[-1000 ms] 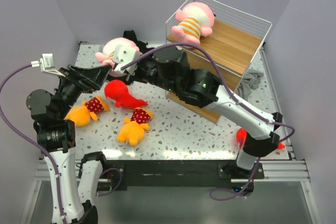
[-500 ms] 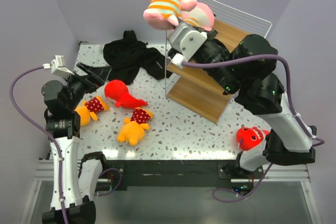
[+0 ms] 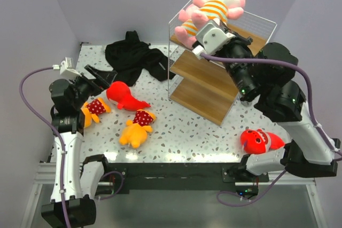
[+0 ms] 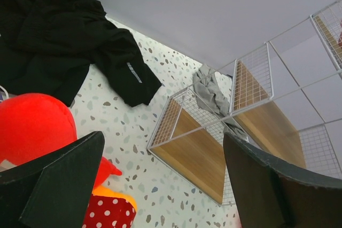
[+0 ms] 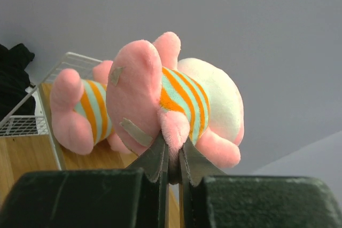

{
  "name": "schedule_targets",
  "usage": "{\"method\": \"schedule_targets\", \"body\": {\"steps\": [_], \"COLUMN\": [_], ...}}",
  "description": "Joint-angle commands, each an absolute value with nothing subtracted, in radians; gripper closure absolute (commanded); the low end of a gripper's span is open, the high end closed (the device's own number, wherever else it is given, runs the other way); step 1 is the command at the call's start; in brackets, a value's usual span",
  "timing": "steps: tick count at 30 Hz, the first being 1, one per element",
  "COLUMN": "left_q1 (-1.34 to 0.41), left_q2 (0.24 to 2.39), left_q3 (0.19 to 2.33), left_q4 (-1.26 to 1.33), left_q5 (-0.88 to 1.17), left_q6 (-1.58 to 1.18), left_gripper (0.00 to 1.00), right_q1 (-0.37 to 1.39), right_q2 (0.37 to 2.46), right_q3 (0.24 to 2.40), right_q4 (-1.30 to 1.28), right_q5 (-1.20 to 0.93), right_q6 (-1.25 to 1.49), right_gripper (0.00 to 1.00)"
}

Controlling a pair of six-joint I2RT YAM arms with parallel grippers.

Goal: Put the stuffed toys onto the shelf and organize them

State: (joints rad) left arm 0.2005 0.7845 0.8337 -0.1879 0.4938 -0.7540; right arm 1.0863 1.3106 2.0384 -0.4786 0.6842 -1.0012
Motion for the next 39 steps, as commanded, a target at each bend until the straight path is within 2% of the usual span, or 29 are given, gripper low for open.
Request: {"method": "schedule_targets", "body": {"steps": [1, 9, 21, 31, 35, 36, 39], "left_q1": [0.201, 0.201, 0.201, 0.201, 0.201, 0.201, 0.199], "left_q2": [0.790, 0.792, 0.801, 0.796, 0.790, 0.788, 0.782], "left_q3": [0.813, 0.802, 0.805, 0.813, 0.816, 0.818, 0.825], "left_q4": [-0.118, -0.092, -0.087, -0.089, -0.091, -0.091, -0.095], "left_q5": [0.502, 0.509, 0.518, 0.522, 0.528, 0.525, 0.528], "left_q6": [-0.726, -0.741, -0.750, -0.759, -0.765, -0.768, -0.773], "left_gripper": [0.02, 0.02, 0.02, 0.02, 0.03, 0.02, 0.02], "right_q1": [1.088, 1.088, 1.086, 1.088, 1.086, 1.088, 1.088], "right_q2": [1.191, 1.114, 1.025, 0.985, 0.976, 0.976, 0.971], "right_q3": [2.000, 1.887, 1.726, 1.634, 1.597, 1.589, 1.580], "right_q4": [-0.524, -0.624, -0.635, -0.577, -0.537, -0.526, -0.506], "right_q5": [0.755, 0.813, 0.782, 0.847, 0.868, 0.888, 0.890], "right_q6": [-0.987, -0.901, -0.838, -0.877, -0.896, -0.910, -0.914], "right_gripper": [1.00, 1.00, 1.00, 1.00, 0.94, 0.87, 0.82]}}
